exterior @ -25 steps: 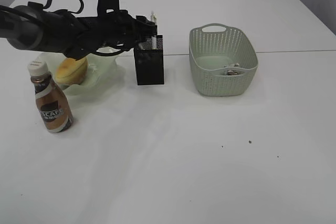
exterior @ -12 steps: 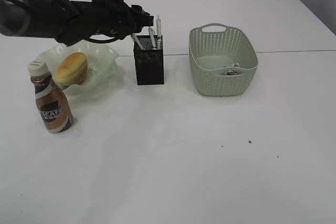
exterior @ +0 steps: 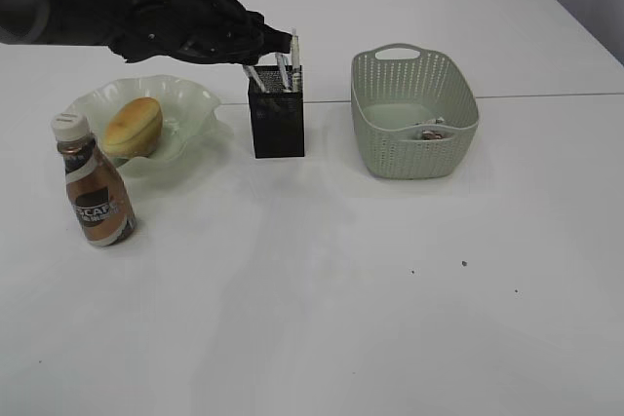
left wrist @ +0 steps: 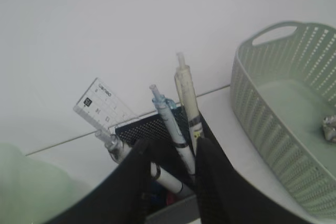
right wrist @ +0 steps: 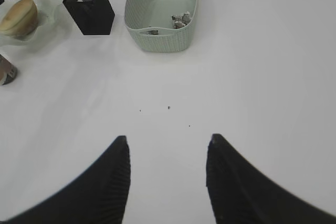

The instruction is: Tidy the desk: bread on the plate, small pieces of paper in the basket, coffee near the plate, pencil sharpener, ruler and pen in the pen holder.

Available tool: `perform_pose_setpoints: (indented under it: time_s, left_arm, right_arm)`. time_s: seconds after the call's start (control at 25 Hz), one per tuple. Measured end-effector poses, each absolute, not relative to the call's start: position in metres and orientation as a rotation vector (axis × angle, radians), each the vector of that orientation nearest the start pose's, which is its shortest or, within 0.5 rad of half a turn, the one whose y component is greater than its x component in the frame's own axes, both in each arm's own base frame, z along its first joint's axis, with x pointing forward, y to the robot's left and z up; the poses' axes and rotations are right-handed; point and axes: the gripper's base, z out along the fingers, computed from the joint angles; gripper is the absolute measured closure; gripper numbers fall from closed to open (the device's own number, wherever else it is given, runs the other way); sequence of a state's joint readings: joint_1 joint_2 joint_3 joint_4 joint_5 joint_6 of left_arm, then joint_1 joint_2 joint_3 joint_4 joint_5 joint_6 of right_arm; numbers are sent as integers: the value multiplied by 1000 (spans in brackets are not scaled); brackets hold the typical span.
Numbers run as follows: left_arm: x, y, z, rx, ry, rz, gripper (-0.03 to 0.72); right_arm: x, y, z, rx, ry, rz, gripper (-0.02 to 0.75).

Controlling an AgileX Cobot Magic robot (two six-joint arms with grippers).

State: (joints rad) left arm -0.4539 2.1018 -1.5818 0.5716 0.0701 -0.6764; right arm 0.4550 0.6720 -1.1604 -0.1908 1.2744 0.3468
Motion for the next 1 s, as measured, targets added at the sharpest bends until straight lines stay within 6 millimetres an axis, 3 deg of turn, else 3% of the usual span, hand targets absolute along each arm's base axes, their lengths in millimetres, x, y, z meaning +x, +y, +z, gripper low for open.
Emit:
perform_pose_setpoints:
  time_s: [0.28, 0.44, 0.72, 0.88, 1.0]
  left_arm:
    - [424, -225, 228, 371, 2154, -203, 498]
    - [411, -232, 224, 414, 2289, -174, 502]
    - [382, -239, 209, 557, 2612, -300, 502]
    - [372, -246, 224, 639, 2687, -313, 501]
    - [367, -249, 253, 693, 2671, -293, 496]
  right_arm:
    - [71, 14, 427, -85, 2250, 170, 386]
    - [71, 13, 427, -83, 2247, 155, 386]
    - [72, 11, 428, -77, 2237, 118, 386]
    - [73, 9, 428, -74, 2232, 99, 386]
    - [73, 9, 428, -73, 2231, 94, 386]
